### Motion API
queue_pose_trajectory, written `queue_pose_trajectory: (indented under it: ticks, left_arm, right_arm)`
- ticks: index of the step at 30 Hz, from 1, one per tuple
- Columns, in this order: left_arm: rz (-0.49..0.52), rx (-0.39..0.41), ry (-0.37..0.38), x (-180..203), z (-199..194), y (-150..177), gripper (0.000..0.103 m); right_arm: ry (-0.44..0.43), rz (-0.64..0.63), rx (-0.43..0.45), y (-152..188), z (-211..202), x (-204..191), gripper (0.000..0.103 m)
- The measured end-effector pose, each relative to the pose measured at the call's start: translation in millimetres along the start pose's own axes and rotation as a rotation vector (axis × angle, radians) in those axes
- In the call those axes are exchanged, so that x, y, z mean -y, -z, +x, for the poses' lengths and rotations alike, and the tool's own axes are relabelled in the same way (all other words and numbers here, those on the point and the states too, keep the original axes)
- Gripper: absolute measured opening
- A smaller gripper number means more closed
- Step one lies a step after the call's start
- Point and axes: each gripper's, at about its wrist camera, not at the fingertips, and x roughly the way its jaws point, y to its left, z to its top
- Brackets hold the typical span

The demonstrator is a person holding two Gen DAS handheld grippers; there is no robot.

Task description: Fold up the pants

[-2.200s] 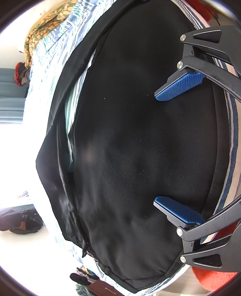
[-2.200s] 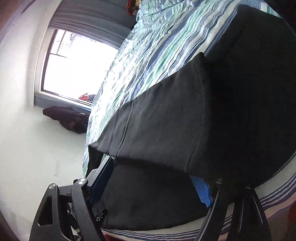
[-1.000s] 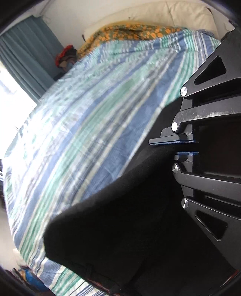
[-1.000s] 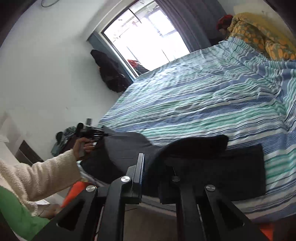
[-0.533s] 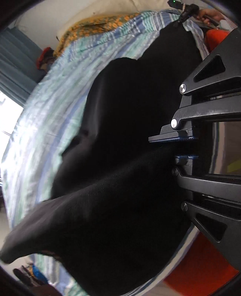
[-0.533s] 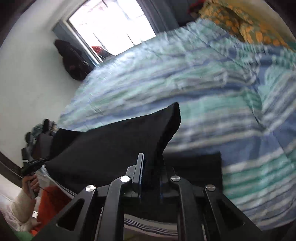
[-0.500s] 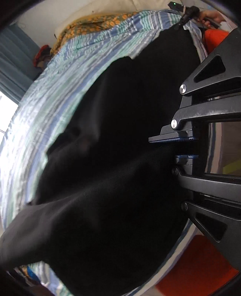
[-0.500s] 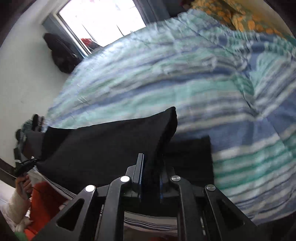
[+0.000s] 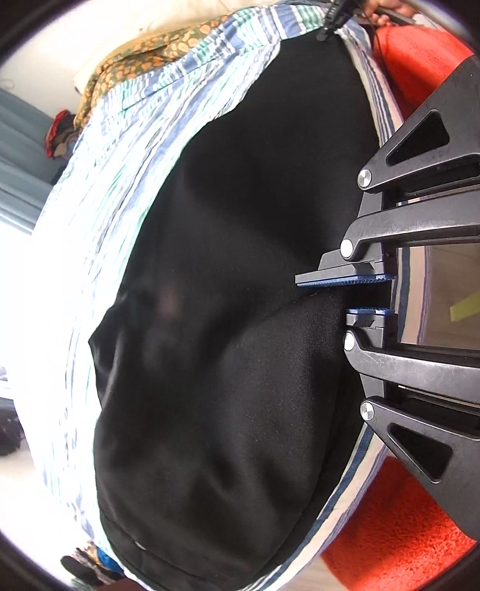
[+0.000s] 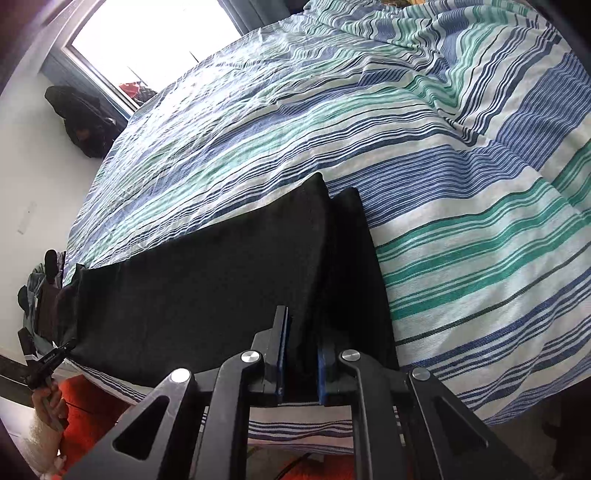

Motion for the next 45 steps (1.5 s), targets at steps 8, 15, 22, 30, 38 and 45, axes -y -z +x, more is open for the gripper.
queue_pose_trajectory:
  ticks: [8,15,22,30,38,45]
  left_arm:
    - [0.071,-0.024,-0.035,15,9,0,0.009]
    - [0.074,-0.061,-0.050,24,8,1,0.030]
    - [0.156,-0.054,-0.076,32,-47,9,0.055]
    - [0.363,-0.002,0.009,124,-34,-35,0.074]
    - [0.642,-0.048,0.065,250,27,-32,0.078]
    - [0.712,-0.099,0.025,283,74,9,0.078]
  right_arm:
    - [0.091,0.017,-0.007,2,-3,6,0.012]
    - [0.145,-0.040,0.022,5,-7,-6,0.025]
    - [0.275,-0.059,0.335,18,-79,-11,0.070]
    - [0.147,-0.164,-0.029,0,-1,-16,0.067]
    - [0.184,-0.099,0.003,2,0,-6,0.064]
    - [0.214,-0.137,0.021,4,-5,-10,0.064]
